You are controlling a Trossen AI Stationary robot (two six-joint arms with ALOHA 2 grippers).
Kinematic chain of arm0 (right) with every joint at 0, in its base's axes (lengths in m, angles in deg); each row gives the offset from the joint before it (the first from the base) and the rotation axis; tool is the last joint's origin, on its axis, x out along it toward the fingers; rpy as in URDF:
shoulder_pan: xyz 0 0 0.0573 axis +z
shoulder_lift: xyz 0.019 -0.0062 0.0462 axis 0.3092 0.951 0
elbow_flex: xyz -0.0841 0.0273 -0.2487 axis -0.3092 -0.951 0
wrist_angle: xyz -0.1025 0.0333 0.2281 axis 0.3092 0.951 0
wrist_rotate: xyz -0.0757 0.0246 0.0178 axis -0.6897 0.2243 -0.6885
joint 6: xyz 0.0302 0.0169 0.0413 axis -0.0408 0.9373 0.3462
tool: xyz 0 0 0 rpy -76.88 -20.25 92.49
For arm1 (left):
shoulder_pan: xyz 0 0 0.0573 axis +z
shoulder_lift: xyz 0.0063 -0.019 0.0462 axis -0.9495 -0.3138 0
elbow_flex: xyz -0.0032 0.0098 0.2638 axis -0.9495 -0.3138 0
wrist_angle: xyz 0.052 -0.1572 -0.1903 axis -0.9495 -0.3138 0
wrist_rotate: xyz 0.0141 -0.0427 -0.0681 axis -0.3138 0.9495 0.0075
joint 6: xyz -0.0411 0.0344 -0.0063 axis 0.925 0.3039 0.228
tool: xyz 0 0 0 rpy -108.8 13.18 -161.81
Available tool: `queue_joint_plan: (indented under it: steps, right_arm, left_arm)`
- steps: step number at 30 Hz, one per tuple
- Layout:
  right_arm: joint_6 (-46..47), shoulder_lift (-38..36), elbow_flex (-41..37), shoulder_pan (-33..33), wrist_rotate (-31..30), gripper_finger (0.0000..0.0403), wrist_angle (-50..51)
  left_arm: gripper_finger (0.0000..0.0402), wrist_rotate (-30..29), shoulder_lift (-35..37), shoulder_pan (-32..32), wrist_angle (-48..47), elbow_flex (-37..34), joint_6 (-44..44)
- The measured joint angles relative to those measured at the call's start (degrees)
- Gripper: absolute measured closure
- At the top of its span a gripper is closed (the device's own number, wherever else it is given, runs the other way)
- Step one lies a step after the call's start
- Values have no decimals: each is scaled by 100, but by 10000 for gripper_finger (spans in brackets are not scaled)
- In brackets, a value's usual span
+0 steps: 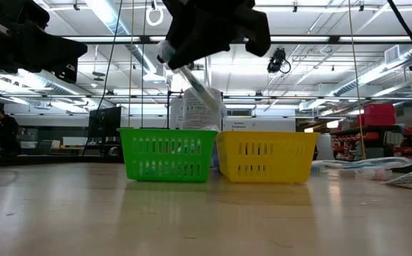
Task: Pick & Place Travel size toiletries
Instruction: Put the right blue toothbrush into the green bin
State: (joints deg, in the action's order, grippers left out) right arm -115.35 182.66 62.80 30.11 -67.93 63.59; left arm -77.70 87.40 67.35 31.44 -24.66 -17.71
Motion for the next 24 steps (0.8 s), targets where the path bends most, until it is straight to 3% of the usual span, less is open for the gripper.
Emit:
queue_joint_plan:
  steps: [24]
  right_arm:
    - [-163,229,0,-17,4,310,119]
  left_arm:
    - [374,2,0,0,2,1,-1]
